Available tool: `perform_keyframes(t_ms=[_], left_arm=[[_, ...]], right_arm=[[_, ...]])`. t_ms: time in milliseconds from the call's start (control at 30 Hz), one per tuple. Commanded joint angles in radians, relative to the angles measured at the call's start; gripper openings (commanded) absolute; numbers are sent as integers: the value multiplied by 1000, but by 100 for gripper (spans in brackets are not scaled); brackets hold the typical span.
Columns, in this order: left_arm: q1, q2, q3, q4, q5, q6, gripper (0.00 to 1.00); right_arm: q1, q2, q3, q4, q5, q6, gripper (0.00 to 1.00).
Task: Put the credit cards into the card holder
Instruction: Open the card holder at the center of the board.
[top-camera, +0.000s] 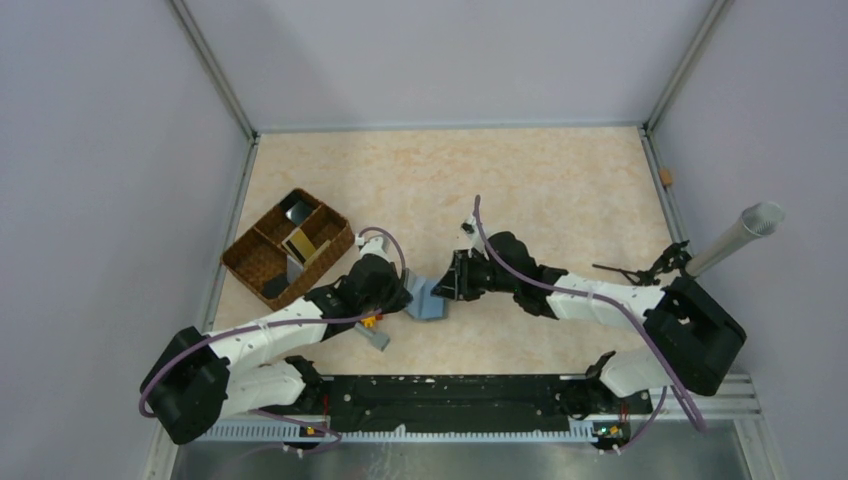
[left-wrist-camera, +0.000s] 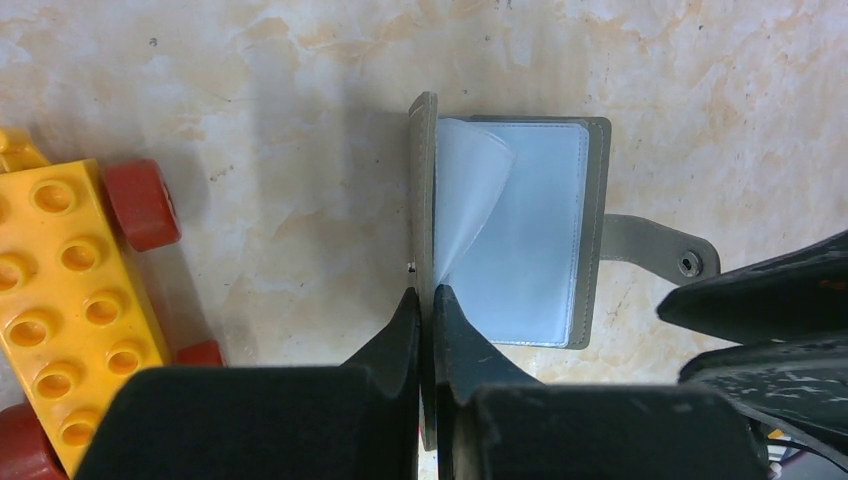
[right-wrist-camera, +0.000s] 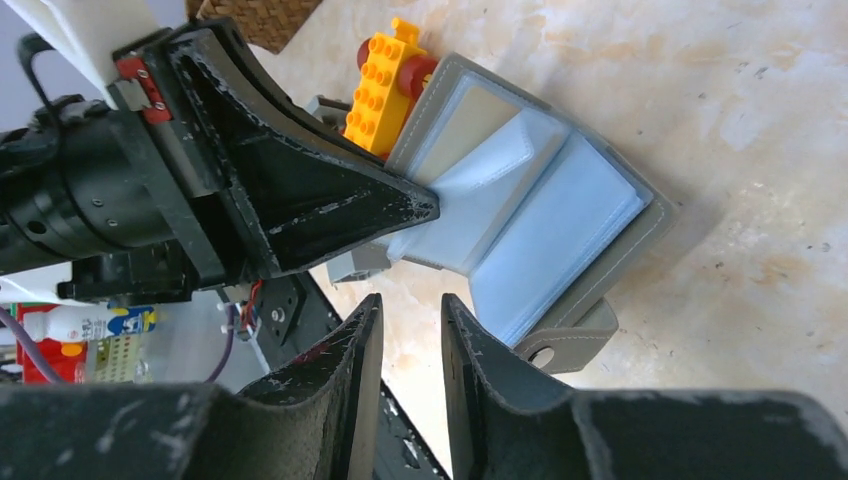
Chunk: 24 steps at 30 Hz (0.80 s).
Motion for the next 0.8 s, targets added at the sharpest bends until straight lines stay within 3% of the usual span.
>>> perform_keyframes(t_ms=[0, 133, 333, 567, 633, 767], left_arm=[[-2, -10, -13, 31, 8, -12, 0], [-3, -9, -19, 36, 7, -13, 4], [-2, -20, -21, 9, -20, 1, 21], [-2, -54, -7, -23, -26, 74, 71], [-2, -45, 3, -23, -12, 92, 81], [-2, -9, 20, -7, 11, 105, 87]], right_arm=[[18, 53, 55, 82, -35, 1, 27], [18, 126, 61, 46, 3, 3, 25], [19, 238, 53, 56, 14, 21, 22], [18, 269, 58, 28, 37, 15, 22], [17, 269, 60, 19, 45, 13, 22], [17, 269, 67, 25, 44, 13, 22]])
